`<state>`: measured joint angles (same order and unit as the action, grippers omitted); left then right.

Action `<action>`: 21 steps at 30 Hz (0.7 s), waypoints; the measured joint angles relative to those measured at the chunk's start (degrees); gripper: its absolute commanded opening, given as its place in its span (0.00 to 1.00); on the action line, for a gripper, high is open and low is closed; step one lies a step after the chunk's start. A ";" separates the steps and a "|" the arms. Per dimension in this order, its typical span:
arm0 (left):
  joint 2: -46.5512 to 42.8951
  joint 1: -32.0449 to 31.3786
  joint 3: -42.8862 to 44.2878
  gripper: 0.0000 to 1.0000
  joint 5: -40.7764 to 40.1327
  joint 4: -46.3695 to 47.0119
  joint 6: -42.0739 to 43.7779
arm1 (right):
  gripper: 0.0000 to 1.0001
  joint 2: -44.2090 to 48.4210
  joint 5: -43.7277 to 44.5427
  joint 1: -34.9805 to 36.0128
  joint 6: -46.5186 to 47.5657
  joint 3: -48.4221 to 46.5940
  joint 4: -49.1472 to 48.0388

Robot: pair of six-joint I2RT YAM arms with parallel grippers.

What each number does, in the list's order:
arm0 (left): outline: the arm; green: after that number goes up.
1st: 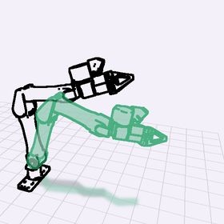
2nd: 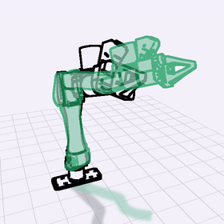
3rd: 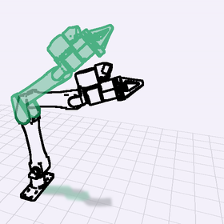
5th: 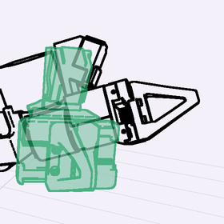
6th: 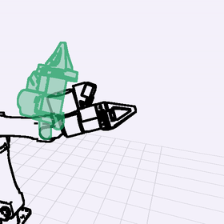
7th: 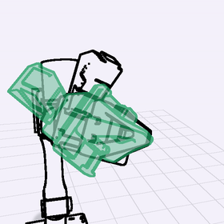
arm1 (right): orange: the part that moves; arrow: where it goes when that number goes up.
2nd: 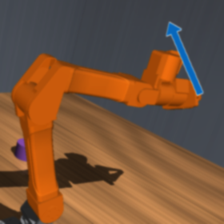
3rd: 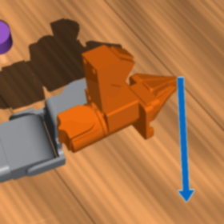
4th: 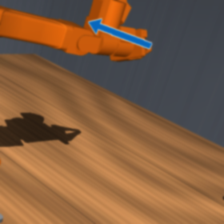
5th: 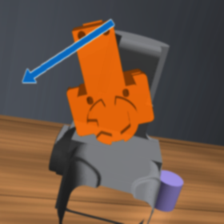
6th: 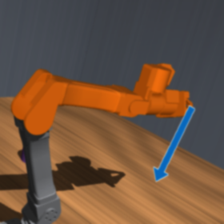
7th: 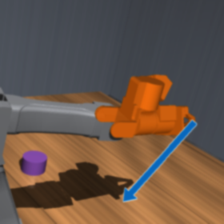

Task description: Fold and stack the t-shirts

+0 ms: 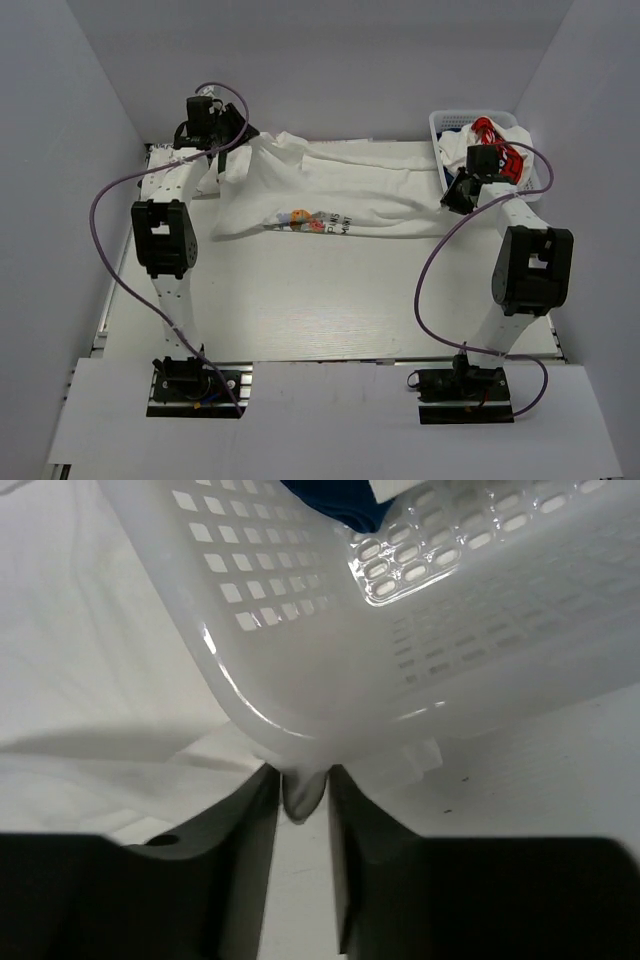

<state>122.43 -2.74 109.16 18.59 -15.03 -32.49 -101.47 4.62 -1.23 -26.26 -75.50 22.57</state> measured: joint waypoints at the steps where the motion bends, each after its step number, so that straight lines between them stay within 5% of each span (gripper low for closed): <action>1: 2.36 0.00 2.54 0.80 0.00 -0.24 0.61 | 0.40 -0.26 0.00 0.11 0.24 -0.50 0.33; 3: 8.44 0.04 10.05 1.00 0.28 -2.10 1.42 | 0.54 -0.42 -0.07 0.37 0.72 -1.25 0.63; 5: 13.49 0.20 15.52 1.00 0.46 -4.39 2.03 | 0.67 -0.20 0.11 0.94 1.31 -1.60 0.57; 7: 14.16 0.33 15.32 1.00 0.68 -5.11 2.49 | 0.69 0.33 0.35 1.68 1.73 -1.51 0.74; 15: -2.19 -0.07 -10.67 1.00 -1.49 -4.26 5.35 | 0.76 9.40 0.70 7.23 3.21 5.11 -0.46; 21: -17.92 -0.96 -28.04 1.00 -1.62 -1.03 5.49 | 0.77 5.03 -0.59 10.29 3.58 6.14 -2.16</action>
<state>104.51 -3.70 81.12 16.97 -16.05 -27.00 -96.44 4.03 9.06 -22.68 -69.36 20.40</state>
